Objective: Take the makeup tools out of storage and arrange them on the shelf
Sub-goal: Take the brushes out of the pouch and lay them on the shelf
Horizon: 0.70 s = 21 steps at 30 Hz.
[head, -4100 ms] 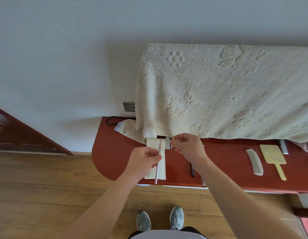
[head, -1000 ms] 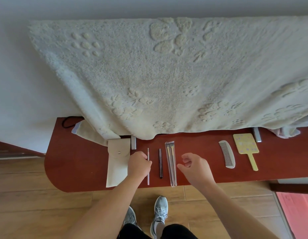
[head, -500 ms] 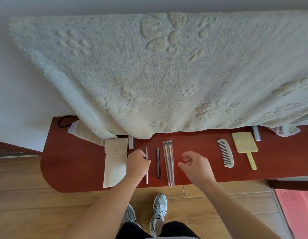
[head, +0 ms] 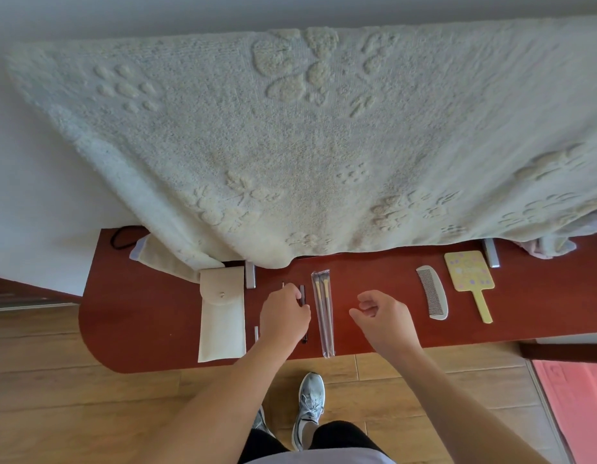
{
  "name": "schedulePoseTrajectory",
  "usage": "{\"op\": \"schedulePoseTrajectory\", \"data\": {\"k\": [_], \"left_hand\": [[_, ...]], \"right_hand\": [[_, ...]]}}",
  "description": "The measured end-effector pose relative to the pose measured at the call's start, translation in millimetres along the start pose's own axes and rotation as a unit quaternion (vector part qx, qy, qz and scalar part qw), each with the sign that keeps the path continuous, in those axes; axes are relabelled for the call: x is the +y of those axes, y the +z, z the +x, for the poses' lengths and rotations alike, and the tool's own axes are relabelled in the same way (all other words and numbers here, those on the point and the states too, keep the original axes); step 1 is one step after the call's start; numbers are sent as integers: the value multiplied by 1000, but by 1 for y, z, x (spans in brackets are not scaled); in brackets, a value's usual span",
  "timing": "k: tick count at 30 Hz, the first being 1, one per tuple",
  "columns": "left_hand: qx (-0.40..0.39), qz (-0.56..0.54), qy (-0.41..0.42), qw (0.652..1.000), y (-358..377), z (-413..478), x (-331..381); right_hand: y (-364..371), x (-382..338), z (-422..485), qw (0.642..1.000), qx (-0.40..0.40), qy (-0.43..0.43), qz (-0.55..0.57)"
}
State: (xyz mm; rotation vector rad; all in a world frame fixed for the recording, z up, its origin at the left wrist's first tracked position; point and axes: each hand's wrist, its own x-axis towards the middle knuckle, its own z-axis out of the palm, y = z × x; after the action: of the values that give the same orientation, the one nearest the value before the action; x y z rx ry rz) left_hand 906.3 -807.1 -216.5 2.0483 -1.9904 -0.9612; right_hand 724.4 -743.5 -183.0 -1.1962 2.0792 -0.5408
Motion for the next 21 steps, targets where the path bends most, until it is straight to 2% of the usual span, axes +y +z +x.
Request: {"op": "schedulePoseTrajectory", "data": {"k": [8, 15, 21], "left_hand": [[-45, 70, 8, 997, 7, 2, 5], [-51, 59, -6, 997, 5, 1, 9], [-25, 35, 2, 999, -12, -5, 12]], "right_hand": [[-11, 11, -9, 1000, 17, 17, 17], [-16, 18, -16, 999, 22, 35, 19], [-16, 8, -14, 999, 30, 24, 28]]}}
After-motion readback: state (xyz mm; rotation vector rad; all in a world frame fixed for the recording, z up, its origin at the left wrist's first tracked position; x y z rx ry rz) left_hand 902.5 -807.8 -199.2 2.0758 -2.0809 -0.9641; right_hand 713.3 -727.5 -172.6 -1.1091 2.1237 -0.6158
